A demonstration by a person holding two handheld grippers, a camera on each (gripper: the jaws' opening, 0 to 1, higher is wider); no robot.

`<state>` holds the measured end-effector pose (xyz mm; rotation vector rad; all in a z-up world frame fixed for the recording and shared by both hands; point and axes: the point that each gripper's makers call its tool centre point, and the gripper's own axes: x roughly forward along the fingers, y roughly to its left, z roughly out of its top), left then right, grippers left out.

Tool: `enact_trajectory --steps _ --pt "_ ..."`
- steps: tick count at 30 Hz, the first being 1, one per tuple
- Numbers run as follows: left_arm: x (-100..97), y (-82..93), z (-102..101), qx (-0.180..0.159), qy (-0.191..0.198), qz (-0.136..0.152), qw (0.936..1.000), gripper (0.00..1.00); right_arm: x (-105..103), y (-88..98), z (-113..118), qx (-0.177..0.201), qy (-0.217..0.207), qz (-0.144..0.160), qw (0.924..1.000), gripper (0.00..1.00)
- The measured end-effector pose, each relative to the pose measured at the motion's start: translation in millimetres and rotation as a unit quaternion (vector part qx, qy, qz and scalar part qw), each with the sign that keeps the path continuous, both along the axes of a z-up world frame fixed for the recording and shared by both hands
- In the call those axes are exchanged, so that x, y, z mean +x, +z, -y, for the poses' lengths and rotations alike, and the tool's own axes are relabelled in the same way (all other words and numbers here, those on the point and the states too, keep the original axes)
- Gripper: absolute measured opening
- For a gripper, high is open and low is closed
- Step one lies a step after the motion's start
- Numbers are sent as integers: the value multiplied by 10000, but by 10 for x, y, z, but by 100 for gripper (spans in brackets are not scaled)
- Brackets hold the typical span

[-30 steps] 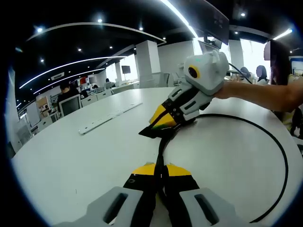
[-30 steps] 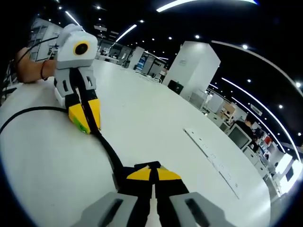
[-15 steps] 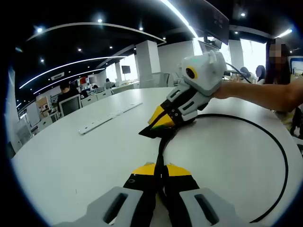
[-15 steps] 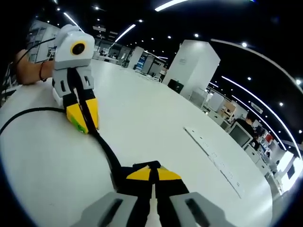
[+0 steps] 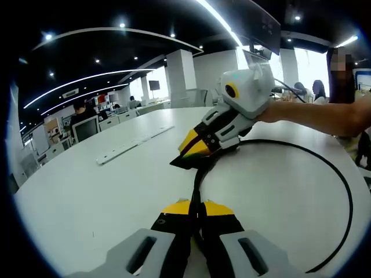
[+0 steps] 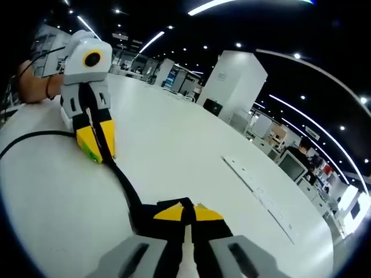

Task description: Find the charging cable on the desk, coil it up and secure with Velcro.

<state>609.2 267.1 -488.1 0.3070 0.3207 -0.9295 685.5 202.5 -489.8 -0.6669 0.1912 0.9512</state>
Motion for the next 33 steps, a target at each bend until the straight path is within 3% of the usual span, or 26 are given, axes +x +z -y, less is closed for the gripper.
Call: enact_trajectory --steps 12,17,26,33 --pt "-7 2 2 2 0 -1 10000 6 7 7 5 11 -37 -16 10000 5" --pt "-7 3 2 15 -1 8 10000 6 -81 84 11 402 -62 -268 9988 3" --pt "-7 3 2 16 0 8 10000 6 -235 77 -62 499 69 -479 9976 3" --pt "-5 3 5 11 -4 12 10000 6 -167 1 -58 534 36 -754 9957 3"
